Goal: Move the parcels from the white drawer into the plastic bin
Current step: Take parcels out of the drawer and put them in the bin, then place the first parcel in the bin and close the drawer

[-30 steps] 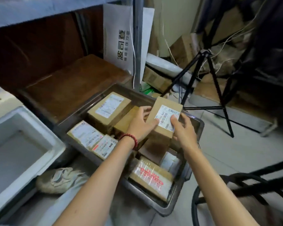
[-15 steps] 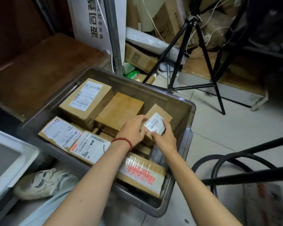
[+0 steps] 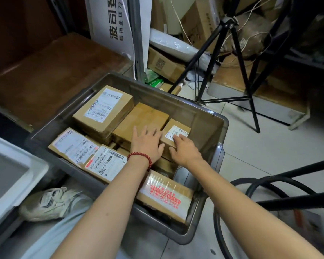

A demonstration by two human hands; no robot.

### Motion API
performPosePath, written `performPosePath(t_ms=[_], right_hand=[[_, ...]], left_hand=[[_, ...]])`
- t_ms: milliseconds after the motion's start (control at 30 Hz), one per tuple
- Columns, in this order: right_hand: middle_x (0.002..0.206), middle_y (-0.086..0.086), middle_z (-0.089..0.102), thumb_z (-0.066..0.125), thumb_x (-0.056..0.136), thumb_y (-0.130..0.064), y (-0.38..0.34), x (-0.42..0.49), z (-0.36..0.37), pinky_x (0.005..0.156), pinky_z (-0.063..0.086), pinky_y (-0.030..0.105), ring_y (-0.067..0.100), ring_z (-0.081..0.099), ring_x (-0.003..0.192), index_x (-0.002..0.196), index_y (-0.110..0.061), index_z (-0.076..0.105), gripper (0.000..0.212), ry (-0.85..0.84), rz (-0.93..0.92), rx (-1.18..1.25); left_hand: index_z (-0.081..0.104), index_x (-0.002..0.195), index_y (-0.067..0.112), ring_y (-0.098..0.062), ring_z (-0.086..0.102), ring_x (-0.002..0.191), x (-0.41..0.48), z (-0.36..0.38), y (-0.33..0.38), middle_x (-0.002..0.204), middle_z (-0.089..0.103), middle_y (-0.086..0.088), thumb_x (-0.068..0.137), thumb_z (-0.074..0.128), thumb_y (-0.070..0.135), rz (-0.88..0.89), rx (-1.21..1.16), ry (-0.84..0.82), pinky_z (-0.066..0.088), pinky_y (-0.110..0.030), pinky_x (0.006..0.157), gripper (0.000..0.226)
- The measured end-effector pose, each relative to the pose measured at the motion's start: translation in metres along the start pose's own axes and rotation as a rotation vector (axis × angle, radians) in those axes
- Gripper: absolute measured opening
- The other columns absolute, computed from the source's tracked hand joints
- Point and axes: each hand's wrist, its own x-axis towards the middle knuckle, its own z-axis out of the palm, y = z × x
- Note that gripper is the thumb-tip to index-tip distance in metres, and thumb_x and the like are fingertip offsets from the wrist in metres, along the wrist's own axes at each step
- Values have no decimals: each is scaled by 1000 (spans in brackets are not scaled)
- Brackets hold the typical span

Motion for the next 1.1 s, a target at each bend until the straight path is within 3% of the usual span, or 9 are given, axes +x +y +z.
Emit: performPosePath(t_ms=[133,233,367,533,767,933,1100], right_hand=[[153,3,36,38,99,-47,-6,-16,-20,105,38,43,28,33,137,149,-22,32,56,99,-42,-187],[149,3,41,34,96,-60,-13,-30,-39,101,40,43,28,36,135,146,-25,36,61,116,-75,-281],[146,2,45,32,92,-68,-36,-55,-77,101,40,44,27,39,134,142,-27,42,66,219,-196,-310],[141,2,50,32,87,-75,-95,-94,-131,95,47,43,26,49,126,139,-28,46,71,386,-417,-313],[146,1,45,39,82,-78,-212,-164,-186,99,45,48,26,46,130,143,-31,40,77,357,-671,-321],[152,2,36,40,81,-78,-298,-206,-213,103,40,48,28,39,136,150,-31,24,84,361,-864,-254],[153,2,34,44,81,-76,-372,-229,-223,103,41,48,26,38,136,150,-31,24,85,306,-1008,-196]], left_hand=[[40,139,28,-22,39,130,-16,-18,-15,140,48,3,96,36,48,-68,-45,81,28,-44,104,48],[39,141,27,-22,45,125,-38,-33,-31,135,53,0,96,36,48,-117,-81,49,35,-42,99,49],[42,138,26,-25,53,115,-73,-76,-61,125,59,-4,96,39,49,-185,-85,135,44,-40,89,48],[42,137,26,-27,49,121,-127,-154,-99,131,55,-3,93,45,49,-295,-38,259,40,-44,95,49],[44,135,30,-26,47,123,-226,-262,-136,132,56,0,91,47,50,-425,38,485,39,-43,95,49],[44,135,32,-28,46,125,-305,-316,-181,134,54,-2,91,47,50,-603,22,515,38,-41,98,47],[46,134,31,-29,48,123,-383,-337,-231,135,54,-4,91,50,49,-814,26,494,42,-41,97,47]])
